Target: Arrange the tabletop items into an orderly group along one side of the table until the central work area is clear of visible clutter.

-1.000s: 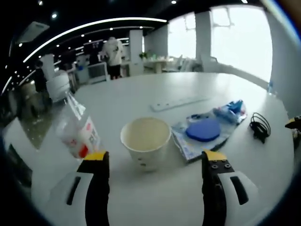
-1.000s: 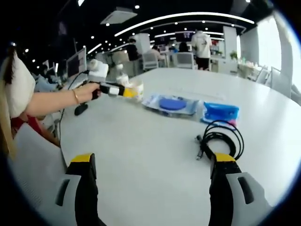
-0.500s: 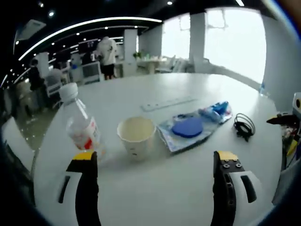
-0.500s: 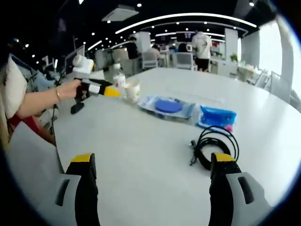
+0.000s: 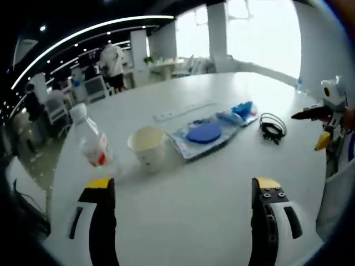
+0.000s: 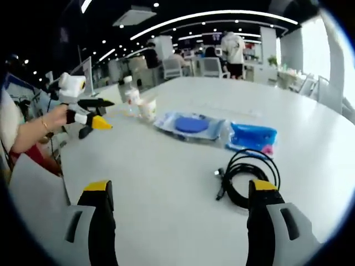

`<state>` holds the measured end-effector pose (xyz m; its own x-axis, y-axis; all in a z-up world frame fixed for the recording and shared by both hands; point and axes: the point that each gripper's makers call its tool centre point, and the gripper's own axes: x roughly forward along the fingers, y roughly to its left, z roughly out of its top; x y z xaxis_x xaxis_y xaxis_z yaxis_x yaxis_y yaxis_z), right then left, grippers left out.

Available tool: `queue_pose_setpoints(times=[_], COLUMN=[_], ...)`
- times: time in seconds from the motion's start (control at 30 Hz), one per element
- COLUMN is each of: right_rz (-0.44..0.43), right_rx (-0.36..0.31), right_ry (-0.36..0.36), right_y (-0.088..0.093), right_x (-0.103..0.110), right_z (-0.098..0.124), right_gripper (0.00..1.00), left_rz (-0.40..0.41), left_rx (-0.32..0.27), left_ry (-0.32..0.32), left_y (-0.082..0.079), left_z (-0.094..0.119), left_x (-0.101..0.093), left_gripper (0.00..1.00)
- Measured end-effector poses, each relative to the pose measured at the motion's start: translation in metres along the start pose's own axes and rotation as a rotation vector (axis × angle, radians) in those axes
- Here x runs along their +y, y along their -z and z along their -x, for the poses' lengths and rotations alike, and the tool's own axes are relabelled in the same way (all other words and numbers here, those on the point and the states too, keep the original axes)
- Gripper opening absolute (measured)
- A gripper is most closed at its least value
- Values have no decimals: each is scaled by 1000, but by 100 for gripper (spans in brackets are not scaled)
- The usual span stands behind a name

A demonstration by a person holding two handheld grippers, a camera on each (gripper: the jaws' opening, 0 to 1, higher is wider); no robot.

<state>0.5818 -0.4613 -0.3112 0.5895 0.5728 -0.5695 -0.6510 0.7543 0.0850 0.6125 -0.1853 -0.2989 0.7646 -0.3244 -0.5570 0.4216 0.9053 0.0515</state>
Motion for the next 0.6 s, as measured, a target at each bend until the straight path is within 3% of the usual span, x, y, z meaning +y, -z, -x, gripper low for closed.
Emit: queue_pose_setpoints(times=[0.23,0.37,0.6], right_rz=[-1,8,28], right_rx=[17,26,77], right_ry=[-5,1,-1], right_y=[0,1,10], right_x=[-13,-22,-38], right_z=[-15,-23,-41], right_gripper=[99,91,87], left_rz=[6,2,-26], left_rx=[-30,-10,-14], left_ry=[22,51,86], left_y=[-6,-3,-2], left_z=[25,36,50], left_x=[-13,-25,-43], left_gripper=[99,99,99])
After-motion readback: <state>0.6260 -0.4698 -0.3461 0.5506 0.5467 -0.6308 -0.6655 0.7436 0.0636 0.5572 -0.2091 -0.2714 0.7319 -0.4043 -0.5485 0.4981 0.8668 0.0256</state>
